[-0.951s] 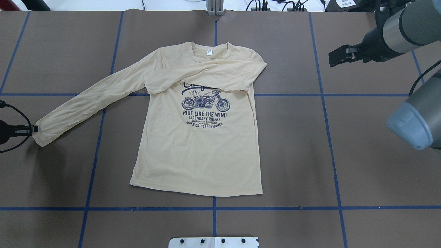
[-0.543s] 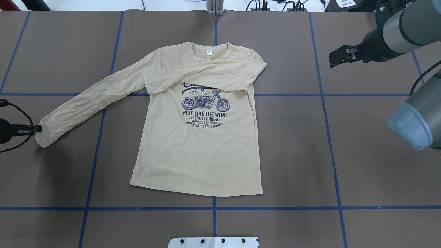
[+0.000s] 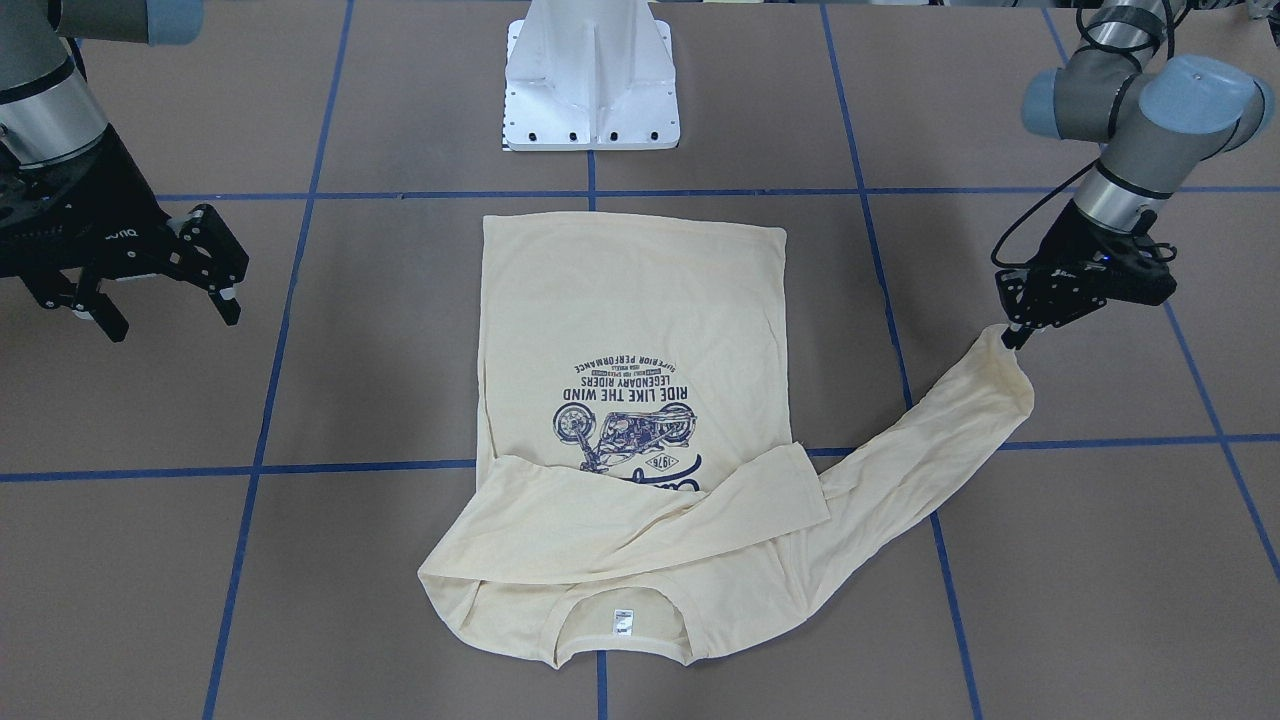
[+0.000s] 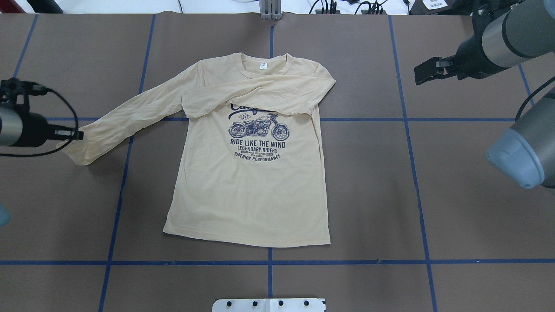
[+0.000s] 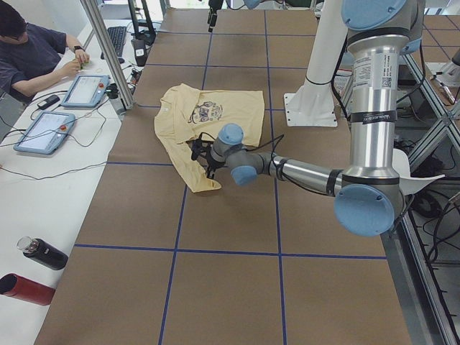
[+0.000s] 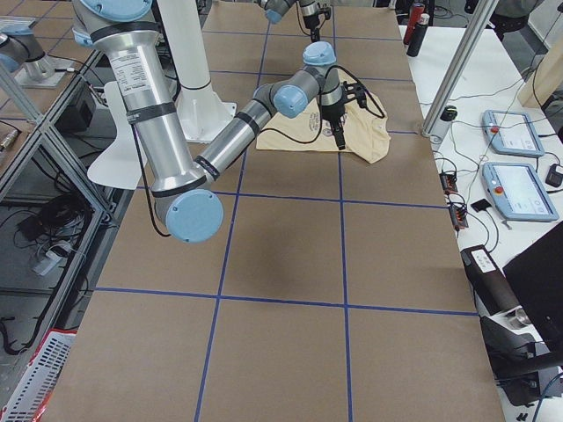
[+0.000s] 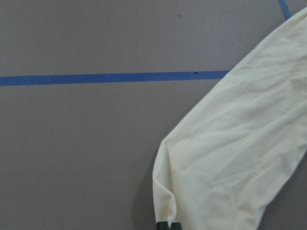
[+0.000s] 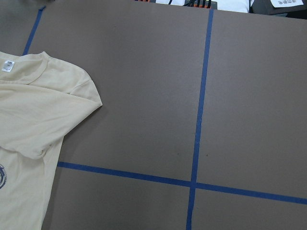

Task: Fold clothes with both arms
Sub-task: 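Carry the sleeve with the left gripper across the shirt front, then release the sleeve with the left gripper while both grippers move toward the hem, then lower both grippers to the hem corners nearest the robot and grasp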

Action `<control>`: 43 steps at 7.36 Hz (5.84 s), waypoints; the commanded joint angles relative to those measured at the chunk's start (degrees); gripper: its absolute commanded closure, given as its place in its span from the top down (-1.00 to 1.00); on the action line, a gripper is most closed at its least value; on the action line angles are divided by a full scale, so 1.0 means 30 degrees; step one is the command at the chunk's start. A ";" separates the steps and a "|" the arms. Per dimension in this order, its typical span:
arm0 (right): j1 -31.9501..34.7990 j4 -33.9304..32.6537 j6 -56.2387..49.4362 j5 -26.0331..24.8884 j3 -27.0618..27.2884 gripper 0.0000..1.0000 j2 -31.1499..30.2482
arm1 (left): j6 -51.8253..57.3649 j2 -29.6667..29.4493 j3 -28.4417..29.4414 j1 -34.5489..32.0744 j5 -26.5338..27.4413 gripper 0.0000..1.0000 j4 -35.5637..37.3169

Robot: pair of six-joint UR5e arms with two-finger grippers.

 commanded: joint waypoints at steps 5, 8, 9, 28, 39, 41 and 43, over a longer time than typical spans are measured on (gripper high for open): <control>-0.0030 -0.0001 0.0235 -0.0110 -0.0089 1.00 0.0119 | -0.2637 -1.5291 0.3216 0.0347 -0.0054 -1.00 1.3883; -0.0030 -0.0001 0.0323 -0.0140 -0.0118 1.00 0.0119 | -0.3696 -2.1187 1.0631 0.0698 0.0092 -1.00 1.3651; -0.0030 -0.0001 0.0323 -0.0140 -0.0118 1.00 0.0119 | -0.4656 -2.2422 1.2596 0.1221 0.0121 -1.00 1.3069; -0.8752 0.0990 0.9431 -0.5030 0.2079 1.00 0.0707 | -0.0849 -0.5339 -0.6718 0.3980 0.2436 1.00 1.0106; -1.1573 -0.0498 0.9786 -0.8343 0.2079 1.00 -0.0115 | -0.4870 -0.1663 -0.2766 0.9928 0.5776 0.51 0.4187; -1.1573 -0.0499 0.9786 -0.8343 0.2108 1.00 -0.0145 | -0.5306 -0.1663 -0.2736 1.0598 0.5834 0.44 0.4186; -1.1573 -0.0470 0.9786 -0.8343 0.2108 1.00 -0.0204 | -0.5603 -0.1634 -0.2736 1.1215 0.5951 0.38 0.4216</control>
